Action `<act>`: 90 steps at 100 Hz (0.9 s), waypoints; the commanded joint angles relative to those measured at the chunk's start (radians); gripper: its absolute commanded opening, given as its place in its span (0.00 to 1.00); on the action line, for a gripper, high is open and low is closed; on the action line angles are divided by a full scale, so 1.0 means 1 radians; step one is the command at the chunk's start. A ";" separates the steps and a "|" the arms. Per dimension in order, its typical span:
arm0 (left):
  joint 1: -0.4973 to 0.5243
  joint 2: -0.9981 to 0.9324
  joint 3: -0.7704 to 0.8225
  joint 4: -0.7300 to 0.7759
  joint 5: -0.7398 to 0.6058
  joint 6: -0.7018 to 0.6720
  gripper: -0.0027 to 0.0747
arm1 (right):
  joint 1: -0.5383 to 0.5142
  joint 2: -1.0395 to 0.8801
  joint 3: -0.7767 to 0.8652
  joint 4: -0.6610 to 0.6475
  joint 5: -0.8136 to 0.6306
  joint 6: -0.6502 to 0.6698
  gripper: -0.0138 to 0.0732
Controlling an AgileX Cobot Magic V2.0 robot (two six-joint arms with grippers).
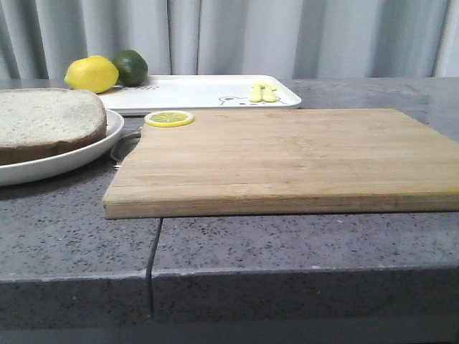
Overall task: Place bread and move sandwich to tray
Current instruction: 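Grasp the plate rim with the left gripper and lift it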
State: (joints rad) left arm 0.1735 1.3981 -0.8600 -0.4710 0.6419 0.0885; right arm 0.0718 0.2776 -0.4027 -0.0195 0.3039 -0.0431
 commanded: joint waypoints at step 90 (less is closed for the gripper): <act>-0.003 -0.017 -0.024 -0.112 -0.016 -0.009 0.04 | -0.008 0.006 -0.026 -0.009 -0.080 0.000 0.73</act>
State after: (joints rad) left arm 0.1735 1.4052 -0.8600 -0.5556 0.6434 0.0885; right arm 0.0718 0.2776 -0.4027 -0.0195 0.3039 -0.0431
